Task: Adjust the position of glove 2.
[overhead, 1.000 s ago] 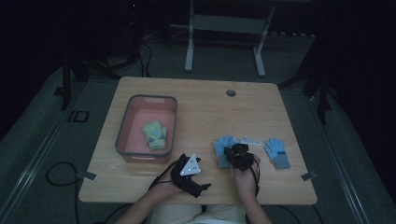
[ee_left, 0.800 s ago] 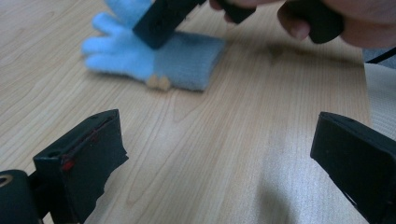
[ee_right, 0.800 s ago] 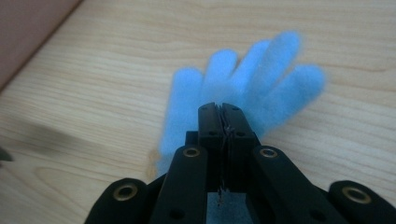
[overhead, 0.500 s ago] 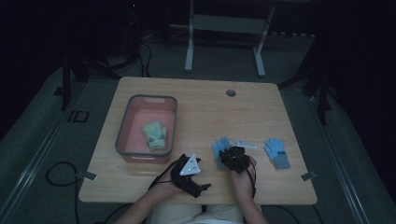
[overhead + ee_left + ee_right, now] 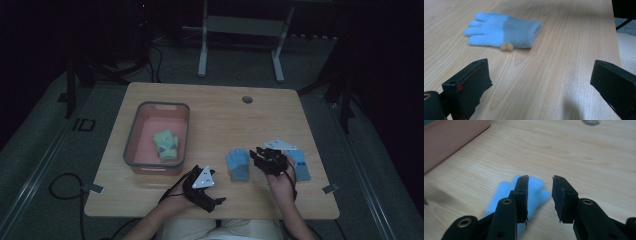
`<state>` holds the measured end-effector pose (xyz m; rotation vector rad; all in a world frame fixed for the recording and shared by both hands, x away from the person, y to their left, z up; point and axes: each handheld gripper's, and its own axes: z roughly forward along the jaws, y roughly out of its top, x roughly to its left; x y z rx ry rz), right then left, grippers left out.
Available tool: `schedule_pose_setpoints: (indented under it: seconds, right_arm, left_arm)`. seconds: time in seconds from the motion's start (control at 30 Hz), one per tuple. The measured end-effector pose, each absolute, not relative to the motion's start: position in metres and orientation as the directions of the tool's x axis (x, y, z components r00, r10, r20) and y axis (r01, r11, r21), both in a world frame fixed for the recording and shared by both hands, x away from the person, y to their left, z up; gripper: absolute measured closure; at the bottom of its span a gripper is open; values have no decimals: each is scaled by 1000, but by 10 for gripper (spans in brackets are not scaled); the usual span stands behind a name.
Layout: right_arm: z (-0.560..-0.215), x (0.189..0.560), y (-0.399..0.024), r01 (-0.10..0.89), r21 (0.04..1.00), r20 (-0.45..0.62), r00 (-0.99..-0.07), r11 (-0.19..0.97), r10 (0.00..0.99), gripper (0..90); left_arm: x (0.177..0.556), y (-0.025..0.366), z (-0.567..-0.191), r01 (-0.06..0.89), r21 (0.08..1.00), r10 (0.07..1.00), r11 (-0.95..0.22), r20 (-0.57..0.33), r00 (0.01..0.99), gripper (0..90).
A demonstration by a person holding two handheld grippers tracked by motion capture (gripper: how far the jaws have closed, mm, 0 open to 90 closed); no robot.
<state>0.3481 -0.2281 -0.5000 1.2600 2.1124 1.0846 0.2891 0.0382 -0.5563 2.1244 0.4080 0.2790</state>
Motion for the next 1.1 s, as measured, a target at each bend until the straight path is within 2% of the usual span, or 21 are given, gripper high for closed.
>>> schedule_pose_setpoints:
  seconds: [0.3,0.6,0.83,1.03,1.1]
  right_arm:
    - [-492,352,-298,501,816,-26,-467,289,884,665]
    - [-492,355,-357,495,803,-35,-516,331,856,661]
    - [-507,360,-387,525,765,-69,-508,372,859,638]
    - [-523,363,-404,563,746,-19,-517,357,856,628]
    - [-527,362,-404,563,733,-43,-521,381,852,625]
  left_arm:
    - [289,38,-556,181,836,390,-518,43,920,24]
    - [289,38,-557,182,835,390,-519,42,920,24]
    - [289,38,-557,180,834,390,-522,46,920,24]
    - [289,38,-557,180,833,390,-523,46,919,24]
    - [289,38,-557,180,834,390,-522,45,920,25]
